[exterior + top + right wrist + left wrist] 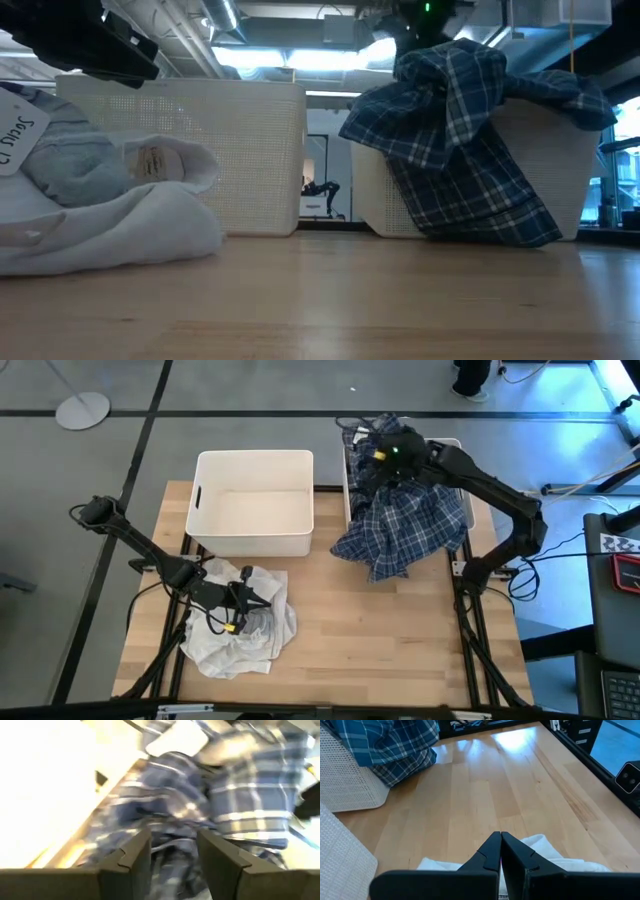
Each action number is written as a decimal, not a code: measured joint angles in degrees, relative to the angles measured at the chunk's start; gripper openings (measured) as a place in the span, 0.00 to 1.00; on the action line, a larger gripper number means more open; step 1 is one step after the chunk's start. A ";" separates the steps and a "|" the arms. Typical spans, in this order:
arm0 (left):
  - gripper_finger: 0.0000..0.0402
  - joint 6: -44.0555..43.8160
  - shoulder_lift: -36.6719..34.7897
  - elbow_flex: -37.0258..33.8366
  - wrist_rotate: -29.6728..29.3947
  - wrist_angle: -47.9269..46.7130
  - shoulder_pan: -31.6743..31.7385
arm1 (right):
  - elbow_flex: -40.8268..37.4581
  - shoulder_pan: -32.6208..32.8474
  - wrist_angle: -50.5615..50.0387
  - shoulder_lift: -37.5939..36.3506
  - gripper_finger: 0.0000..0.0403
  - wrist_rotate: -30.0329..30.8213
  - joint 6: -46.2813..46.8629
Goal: Sort clothes
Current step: Put the dark blue patterned shirt into the right white bin
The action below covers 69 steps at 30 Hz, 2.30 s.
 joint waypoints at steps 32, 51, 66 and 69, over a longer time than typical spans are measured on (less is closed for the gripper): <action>0.00 0.92 0.01 0.00 0.00 0.41 0.00 | -35.42 67.90 -12.29 -1.97 0.39 14.78 54.44; 0.00 6.19 0.02 0.00 0.00 2.96 0.04 | -62.77 66.50 -2.31 -18.39 0.39 25.44 66.70; 0.00 5.09 0.00 0.00 0.00 2.40 2.16 | -71.78 54.66 16.78 -21.90 0.39 25.94 49.05; 0.00 4.66 0.00 0.00 0.02 2.00 2.16 | -71.79 54.04 17.76 -21.90 0.39 26.10 46.38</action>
